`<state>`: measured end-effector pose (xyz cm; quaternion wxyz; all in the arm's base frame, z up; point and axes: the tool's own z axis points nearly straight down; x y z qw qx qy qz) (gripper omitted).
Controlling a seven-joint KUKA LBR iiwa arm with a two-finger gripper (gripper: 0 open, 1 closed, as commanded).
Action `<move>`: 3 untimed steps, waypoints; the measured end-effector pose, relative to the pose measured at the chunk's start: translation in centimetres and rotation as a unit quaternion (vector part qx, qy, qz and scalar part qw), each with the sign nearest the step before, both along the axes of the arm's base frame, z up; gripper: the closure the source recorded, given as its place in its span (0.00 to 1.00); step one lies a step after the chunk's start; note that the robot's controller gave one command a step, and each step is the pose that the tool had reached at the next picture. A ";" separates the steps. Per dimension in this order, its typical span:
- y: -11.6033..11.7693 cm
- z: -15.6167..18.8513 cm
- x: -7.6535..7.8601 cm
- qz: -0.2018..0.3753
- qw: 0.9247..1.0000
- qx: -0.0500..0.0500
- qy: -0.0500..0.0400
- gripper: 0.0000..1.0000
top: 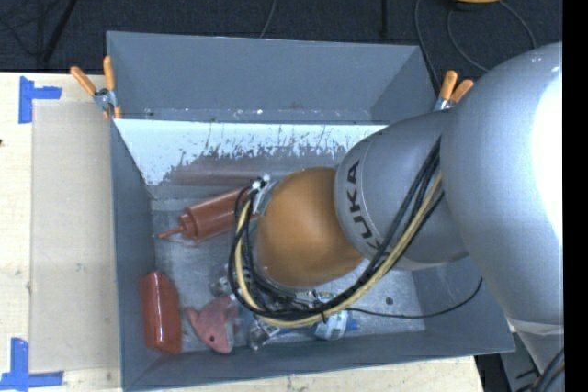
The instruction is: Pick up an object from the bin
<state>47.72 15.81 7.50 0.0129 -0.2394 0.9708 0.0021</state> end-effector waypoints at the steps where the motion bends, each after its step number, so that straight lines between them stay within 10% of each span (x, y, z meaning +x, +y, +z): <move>1: 7.7 -0.3 -0.2 0.178 0.984 -0.008 0.008 1.00; 3: 7.7 0.1 -0.4 0.177 0.984 -0.008 0.011 1.00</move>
Offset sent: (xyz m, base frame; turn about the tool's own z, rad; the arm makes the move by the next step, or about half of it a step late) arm 0.0000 0.0000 0.0000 0.0000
